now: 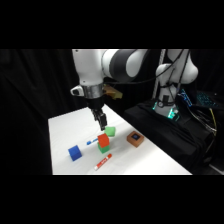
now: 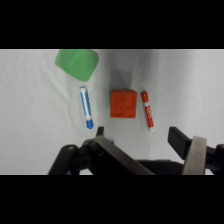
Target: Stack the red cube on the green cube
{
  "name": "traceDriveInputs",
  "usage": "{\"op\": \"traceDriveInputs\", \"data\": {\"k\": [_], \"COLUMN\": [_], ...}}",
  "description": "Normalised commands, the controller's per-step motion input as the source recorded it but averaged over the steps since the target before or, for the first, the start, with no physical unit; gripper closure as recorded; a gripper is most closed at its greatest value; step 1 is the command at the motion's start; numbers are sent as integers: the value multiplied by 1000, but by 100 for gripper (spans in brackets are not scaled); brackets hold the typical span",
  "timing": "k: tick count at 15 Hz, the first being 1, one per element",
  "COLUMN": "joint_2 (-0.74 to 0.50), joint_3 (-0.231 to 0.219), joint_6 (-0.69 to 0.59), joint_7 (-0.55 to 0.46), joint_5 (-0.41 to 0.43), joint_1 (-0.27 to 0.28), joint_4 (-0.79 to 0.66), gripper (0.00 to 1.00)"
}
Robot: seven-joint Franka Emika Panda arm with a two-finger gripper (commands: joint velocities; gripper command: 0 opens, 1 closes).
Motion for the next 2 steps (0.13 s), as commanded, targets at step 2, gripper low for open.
{"op": "traceDriveInputs", "data": {"k": [2], "joint_2": [-109], "joint_3": [46], "joint_6": [-345], "joint_7": [-177], "joint_5": [57], "joint_1": [-42], "joint_4": [157], "gripper": [0]}}
